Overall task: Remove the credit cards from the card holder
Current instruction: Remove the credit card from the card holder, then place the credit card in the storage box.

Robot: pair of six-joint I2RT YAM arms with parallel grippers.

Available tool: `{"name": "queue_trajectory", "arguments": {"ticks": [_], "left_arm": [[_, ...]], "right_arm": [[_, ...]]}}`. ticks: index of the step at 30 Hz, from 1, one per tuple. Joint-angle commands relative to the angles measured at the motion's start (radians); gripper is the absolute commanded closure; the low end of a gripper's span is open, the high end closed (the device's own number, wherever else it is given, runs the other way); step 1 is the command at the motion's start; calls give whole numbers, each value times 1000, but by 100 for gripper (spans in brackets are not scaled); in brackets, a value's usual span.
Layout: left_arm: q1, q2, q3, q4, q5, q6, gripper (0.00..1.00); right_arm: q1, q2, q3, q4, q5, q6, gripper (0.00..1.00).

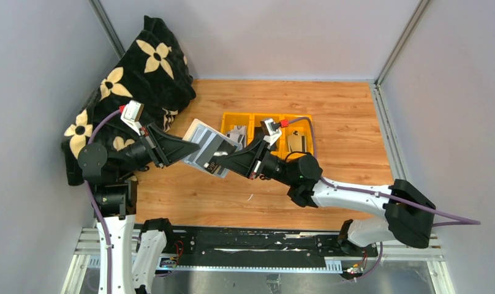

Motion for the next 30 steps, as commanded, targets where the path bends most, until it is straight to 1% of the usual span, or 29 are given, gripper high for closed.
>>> {"name": "queue_trajectory", "arguments": {"ticks": [1,4,6,8,11,16,22,24,26,29,30], "left_arm": [[2,-1,39,-29,5,37,100],[1,2,55,-105,-16,104,100],[1,-2,63,-147,-32,149,100],[1,-2,66,-148,-34,155,100],[1,6,84,-157,-22,162,100],[1,12,148,-283,-37,294,100],[1,18,188,-358,-63,394,100],[1,24,195,-376,-65,413,100],[1,29,197,-376,-66,415,100],[1,26,197,-372,-65,410,100],[1,25,197,-367,-63,401,100]], "right_arm": [[-36,-90,-28,-81,-24,-46,100],[-37,-135,-28,-191,-35,-95,100],[-37,-145,-18,-228,-47,-107,100],[-46,-151,-13,-258,-66,-107,100],[-77,-187,-23,-301,-107,-102,100],[-146,-287,-33,-476,-166,-155,100],[-264,-429,-26,-743,-212,-247,100],[-319,-454,5,-880,-232,-305,100],[-396,-457,62,-1085,-242,-383,100],[-505,-414,105,-1234,-251,-495,100],[-536,-386,122,-1312,-247,-531,100]]}}
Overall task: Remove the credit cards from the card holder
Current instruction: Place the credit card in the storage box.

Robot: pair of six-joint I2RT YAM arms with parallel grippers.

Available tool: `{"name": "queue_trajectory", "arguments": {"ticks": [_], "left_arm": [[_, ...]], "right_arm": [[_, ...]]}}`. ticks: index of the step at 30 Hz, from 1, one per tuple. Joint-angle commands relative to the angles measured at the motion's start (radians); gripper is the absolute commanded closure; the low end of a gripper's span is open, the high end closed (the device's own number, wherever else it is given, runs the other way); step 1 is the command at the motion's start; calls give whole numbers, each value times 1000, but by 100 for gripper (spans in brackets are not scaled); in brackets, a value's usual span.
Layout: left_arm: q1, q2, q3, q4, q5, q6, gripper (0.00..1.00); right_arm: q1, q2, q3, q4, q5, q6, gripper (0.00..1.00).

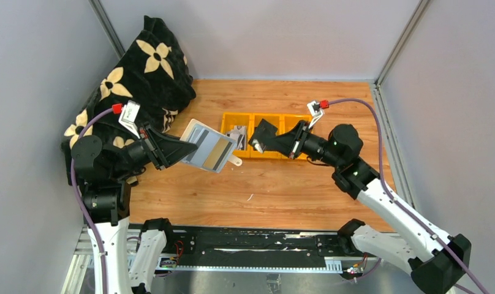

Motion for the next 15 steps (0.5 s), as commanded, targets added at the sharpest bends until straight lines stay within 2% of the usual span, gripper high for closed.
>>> {"name": "queue_trajectory", "arguments": {"ticks": [1,6,15], "left_arm": [[1,1,27,5,-4,4,100],[1,-3,29,29,-1,-24,100],[1,-5,23,73,8,-67,100]], "right_arm": [[-142,86,82,-385,-28,-216,100],[-200,278,163,-460,75,-373,100],[-203,707,478,-593,128,-465,100]]}}
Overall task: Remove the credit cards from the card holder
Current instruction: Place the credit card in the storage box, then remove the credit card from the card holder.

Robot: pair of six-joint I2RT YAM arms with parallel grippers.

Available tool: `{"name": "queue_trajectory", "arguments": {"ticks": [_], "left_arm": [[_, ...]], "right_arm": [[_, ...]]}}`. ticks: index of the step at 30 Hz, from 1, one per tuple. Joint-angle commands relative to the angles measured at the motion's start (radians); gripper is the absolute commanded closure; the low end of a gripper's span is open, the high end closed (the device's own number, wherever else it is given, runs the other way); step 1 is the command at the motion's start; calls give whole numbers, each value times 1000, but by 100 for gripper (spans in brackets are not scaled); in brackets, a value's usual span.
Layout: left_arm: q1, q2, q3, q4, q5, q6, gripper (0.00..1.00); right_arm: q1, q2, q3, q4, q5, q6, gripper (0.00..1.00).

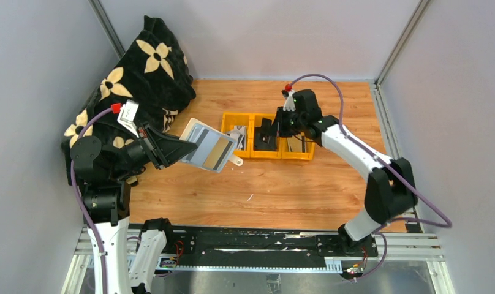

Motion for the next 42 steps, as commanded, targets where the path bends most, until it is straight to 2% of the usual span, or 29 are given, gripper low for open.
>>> {"name": "queue_trajectory", "arguments": {"ticks": [1,5,11,12,13,14,18,20,23,25,27,30,33,36,39,42], "left_arm": [[1,-9,22,62,11,-43,100],[1,-13,19,90,12,-69,100],[1,-16,16,118,11,-94,100],[1,-16,16,123,11,-97,100],[1,-16,15,124,11,-99,100],[2,-15,15,125,11,-104,100],[1,-18,4,160,15,-136,100],[1,-19,1,173,16,-150,100],[1,-21,6,187,16,-165,100],[1,-21,7,197,16,-177,100],[1,-24,3,219,10,-194,100],[1,-24,-5,257,-6,-222,100],[1,-26,-29,324,-26,-277,100],[1,-26,-49,354,-46,-309,100],[1,-25,-68,406,-54,-349,100],[1,-23,-84,449,-59,-397,100]], "right_arm": [[-10,158,142,-117,51,-79,100],[-9,301,249,-159,52,-79,100],[-3,410,300,-165,58,-64,100],[0,418,307,-170,66,-64,94],[2,424,319,-190,85,-65,81],[5,424,329,-206,107,-67,72],[18,364,325,-214,159,-67,45],[24,315,320,-209,180,-62,37],[39,222,318,-204,202,-53,33],[49,131,289,-168,165,-28,32],[63,8,209,-53,78,20,27],[96,-201,1,310,-68,169,24],[148,-384,-202,629,-146,325,24],[206,-483,-353,860,-167,444,23],[306,-532,-460,1065,-101,494,22],[400,-510,-470,1132,-57,463,22]]}}
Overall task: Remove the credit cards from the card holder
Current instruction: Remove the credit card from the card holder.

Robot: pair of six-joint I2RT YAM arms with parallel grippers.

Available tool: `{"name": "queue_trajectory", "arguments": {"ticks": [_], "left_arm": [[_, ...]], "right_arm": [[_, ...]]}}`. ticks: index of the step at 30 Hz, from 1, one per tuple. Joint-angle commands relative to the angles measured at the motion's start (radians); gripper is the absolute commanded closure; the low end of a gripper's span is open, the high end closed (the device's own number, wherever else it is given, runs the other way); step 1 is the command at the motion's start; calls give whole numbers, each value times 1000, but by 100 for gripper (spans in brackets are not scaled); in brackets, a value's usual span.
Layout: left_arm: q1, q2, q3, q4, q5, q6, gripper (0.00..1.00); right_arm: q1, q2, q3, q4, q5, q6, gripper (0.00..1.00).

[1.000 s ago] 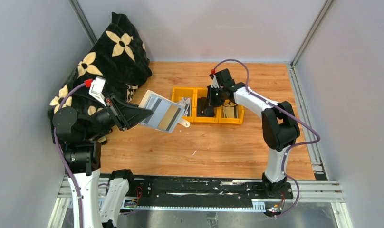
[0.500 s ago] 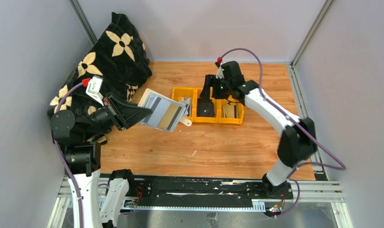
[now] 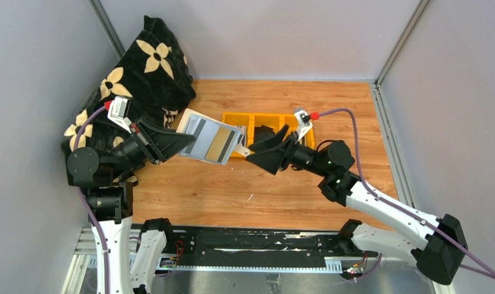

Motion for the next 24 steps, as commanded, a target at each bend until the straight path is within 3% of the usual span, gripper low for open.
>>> {"name": "queue_trajectory", "arguments": {"ticks": [1,10,15,20,24], "left_arm": [[1,-3,-14,114,-23,-86,100],[1,-10,1,147,-22,-127,100],[1,-7,1,156,-20,-143,100],[1,-11,0,159,-15,-145,100],[2,-14,0,160,-10,-147,100]], "right_arm": [[132,38,-31,277,47,40,22],[265,210,-28,493,121,41,22],[342,321,-16,658,234,70,21],[363,407,1,840,307,123,21],[364,403,14,851,332,118,22]]}}
